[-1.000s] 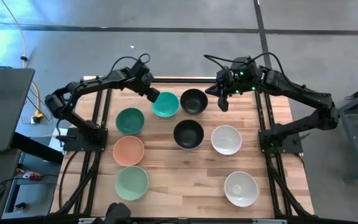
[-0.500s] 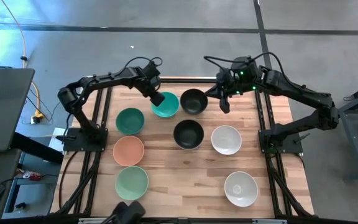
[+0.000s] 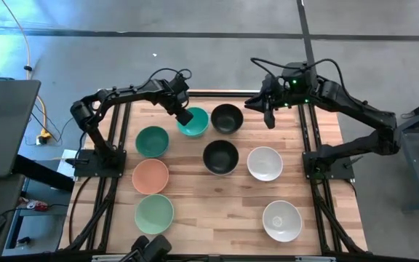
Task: Nest bowls inside each other
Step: Stack the blue bowl on top of the black bowl
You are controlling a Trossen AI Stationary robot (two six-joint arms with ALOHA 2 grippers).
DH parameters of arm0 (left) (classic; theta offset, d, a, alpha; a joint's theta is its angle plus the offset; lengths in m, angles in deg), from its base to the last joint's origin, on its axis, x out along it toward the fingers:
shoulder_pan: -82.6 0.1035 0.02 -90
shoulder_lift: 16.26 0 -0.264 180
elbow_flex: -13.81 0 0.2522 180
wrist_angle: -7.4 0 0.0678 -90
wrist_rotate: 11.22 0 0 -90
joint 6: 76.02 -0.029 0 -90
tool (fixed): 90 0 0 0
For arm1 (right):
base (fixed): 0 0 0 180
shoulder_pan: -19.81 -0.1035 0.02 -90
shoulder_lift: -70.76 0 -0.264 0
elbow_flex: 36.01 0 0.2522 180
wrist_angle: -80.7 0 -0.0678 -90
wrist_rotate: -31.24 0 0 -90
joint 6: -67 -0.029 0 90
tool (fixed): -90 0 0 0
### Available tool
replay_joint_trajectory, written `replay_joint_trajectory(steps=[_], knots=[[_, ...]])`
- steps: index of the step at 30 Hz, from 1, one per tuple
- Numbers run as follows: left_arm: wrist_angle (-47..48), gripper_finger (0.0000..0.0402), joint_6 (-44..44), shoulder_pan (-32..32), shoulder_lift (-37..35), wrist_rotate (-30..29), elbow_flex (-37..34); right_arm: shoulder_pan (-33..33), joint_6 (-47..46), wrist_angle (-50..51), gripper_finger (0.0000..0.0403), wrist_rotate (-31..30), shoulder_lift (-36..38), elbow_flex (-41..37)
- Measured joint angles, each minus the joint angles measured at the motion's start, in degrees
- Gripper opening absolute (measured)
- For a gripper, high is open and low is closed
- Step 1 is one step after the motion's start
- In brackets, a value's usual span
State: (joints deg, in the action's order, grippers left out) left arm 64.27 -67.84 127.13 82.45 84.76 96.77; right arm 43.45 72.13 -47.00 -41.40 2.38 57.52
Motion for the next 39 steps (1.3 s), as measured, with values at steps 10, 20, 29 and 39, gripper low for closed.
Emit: replay_joint_trajectory(steps=[10, 20, 29, 39], knots=[[-0.5, 0.0165, 0.1, 0.0, 0.0, 0.0, 0.0, 0.0, 0.1, 2.4, 0.0053, -0.3, 0.2, 0.0], [-0.5, 0.0127, -0.1, 0.0, 0.0, 1.1, 0.0, 0.0, 0.3, 2.4, 0.0053, -0.7, 0.2, 0.0], [0.6, 0.0091, -0.8, 0.0, 0.2, 2.1, 0.0, 0.0, 0.3, 2.4, 0.0053, -0.7, 0.2, 0.0], [1.7, 0.0088, -0.9, -1.2, 3.1, 1.9, 0.1, 0.0, -0.2, 2.4, 0.0053, -0.7, 0.2, 0.0]])
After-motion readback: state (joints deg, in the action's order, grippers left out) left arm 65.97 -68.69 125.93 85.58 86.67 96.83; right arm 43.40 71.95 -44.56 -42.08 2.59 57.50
